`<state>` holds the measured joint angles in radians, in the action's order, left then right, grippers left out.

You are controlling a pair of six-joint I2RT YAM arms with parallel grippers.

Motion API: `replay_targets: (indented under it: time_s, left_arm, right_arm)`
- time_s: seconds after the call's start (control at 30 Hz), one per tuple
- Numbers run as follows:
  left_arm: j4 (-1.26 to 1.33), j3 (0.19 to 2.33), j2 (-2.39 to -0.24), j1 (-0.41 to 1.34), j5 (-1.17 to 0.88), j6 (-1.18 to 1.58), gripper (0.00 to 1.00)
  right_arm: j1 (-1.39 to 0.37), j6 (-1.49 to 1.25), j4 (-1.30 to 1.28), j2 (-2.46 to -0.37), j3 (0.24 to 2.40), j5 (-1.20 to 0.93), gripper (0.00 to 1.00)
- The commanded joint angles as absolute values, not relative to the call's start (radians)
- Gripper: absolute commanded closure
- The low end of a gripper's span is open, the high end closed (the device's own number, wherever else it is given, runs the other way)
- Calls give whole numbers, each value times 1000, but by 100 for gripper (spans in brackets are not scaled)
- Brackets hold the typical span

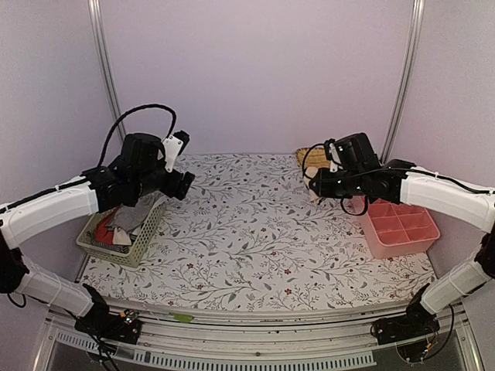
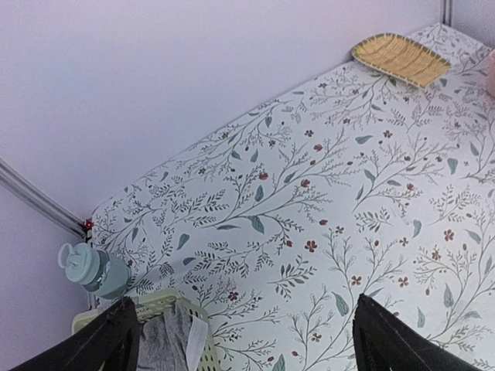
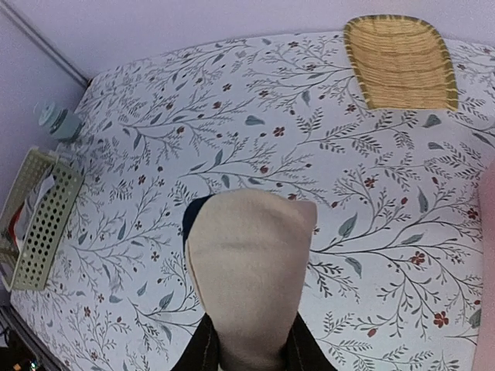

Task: Roll the underwear
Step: Pick up the underwear from the corner of the board, then place the underwear in the storage box.

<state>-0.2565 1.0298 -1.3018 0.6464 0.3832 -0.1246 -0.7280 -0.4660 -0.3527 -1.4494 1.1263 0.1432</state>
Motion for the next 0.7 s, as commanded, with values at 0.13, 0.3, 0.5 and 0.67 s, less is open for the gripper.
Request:
replay_targets:
  time_s: [0.13, 0.3, 0.5, 0.67]
  left_arm:
    - [-126, 997, -1238, 634, 356, -102, 4]
    - [-129, 990, -1262, 634, 357, -92, 4]
    - [-105, 979, -1284, 634, 341, -79, 4]
    - [-98, 976, -1310, 633, 339, -68, 4]
  right_arm:
    - [-323, -782, -566, -1351, 1246, 159, 100]
    - [-122, -924, -769, -1369, 1324, 254, 100]
    - [37, -1034, -887, -1421, 1321, 280, 100]
    - [65, -1114, -926, -1486, 1320, 304, 100]
